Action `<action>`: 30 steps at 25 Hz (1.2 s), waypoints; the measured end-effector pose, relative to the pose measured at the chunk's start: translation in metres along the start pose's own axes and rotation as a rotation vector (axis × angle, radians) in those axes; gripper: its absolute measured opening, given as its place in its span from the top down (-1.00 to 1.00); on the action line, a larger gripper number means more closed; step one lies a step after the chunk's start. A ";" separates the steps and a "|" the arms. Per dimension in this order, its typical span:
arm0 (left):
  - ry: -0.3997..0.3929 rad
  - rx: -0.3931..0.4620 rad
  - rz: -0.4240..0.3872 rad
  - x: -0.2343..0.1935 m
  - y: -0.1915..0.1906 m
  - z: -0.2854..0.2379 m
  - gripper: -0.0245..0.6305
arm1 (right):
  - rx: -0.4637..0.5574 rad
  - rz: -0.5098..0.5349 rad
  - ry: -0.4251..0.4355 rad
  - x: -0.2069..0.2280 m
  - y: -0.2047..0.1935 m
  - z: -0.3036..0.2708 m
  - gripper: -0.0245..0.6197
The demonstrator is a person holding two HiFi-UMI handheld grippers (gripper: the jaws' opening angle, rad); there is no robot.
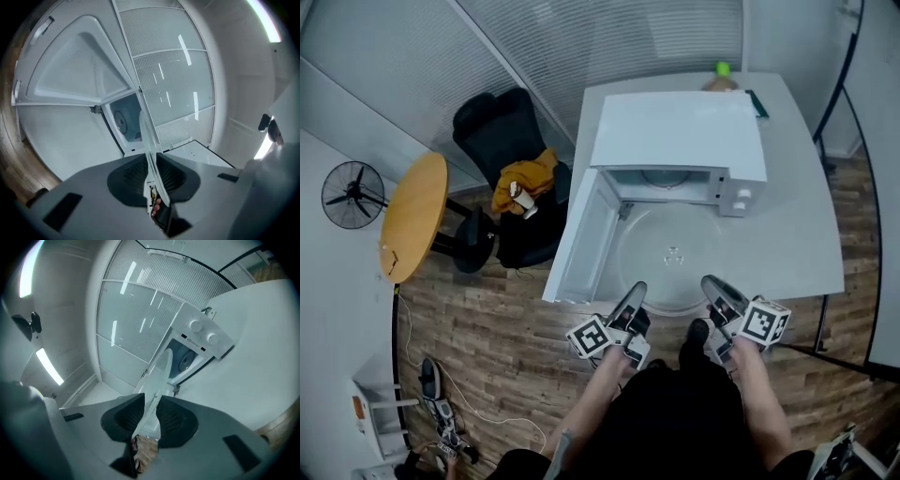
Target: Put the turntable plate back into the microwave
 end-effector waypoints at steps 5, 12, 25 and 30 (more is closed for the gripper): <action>0.024 0.036 -0.014 -0.012 0.001 -0.017 0.78 | -0.057 0.009 -0.007 0.021 0.014 -0.011 0.65; 0.040 0.091 -0.013 -0.021 0.000 -0.030 0.79 | -0.095 -0.006 -0.011 0.038 0.025 -0.024 0.63; 0.005 0.121 -0.045 -0.060 0.035 -0.077 0.80 | -0.053 0.030 -0.182 0.068 0.051 -0.069 0.54; 0.007 0.104 -0.034 -0.077 0.053 -0.100 0.79 | -0.042 0.032 -0.242 0.081 0.060 -0.090 0.53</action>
Point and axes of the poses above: the fingertips, and each gripper's own axes: z backward along the fingers, x to its right, y out of its top, the point moved 6 cm from there along z, backward along the fingers
